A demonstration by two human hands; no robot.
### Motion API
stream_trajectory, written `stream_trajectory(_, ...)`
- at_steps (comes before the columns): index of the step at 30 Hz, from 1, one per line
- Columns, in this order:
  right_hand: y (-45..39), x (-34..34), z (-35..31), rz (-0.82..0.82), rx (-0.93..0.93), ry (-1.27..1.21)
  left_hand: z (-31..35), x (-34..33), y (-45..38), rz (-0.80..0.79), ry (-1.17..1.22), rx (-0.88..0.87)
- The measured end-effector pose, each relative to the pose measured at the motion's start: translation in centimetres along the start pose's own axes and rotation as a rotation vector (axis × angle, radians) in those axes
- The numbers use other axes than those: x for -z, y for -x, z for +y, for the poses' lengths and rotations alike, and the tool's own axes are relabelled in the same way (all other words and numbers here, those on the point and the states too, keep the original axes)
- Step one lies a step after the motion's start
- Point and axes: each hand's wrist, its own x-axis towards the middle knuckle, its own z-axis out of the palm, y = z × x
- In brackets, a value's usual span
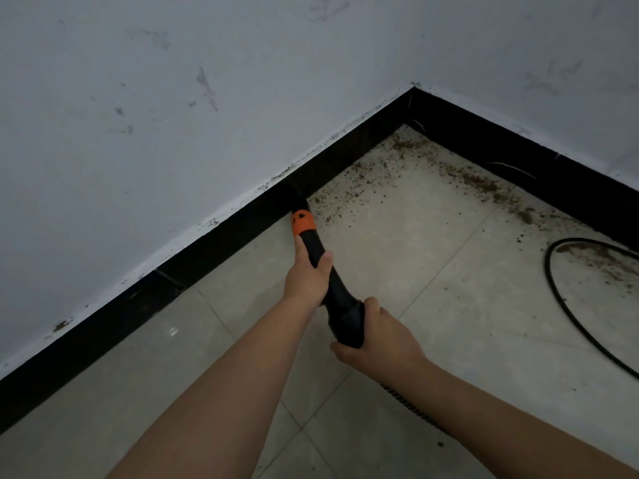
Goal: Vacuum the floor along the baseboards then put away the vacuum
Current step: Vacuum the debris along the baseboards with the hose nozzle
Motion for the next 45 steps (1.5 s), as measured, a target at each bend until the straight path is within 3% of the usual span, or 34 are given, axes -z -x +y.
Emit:
stream_trajectory(10, -1.6, 1.6, 2.1, 0.015, 0.024, 0.041, 1.0, -1.8, -0.9, -0.082, -0.028, -0.017)
stream_trajectory(31, -1.7, 4.0, 2.1, 0.194, 0.004, -0.115, 3.6, -3.4, -0.4, -0.069, 0.134, -0.133)
stream_trajectory(37, 1.6, 4.2, 0.2, 0.090, 0.107, -0.026, 2.0, -1.3, 3.4, 0.047, 0.202, -0.118)
stream_trajectory(45, 5.1, 0.9, -4.3, -0.150, 0.316, 0.102, -2.1, 4.9, 6.9, 0.378, 0.463, 0.125)
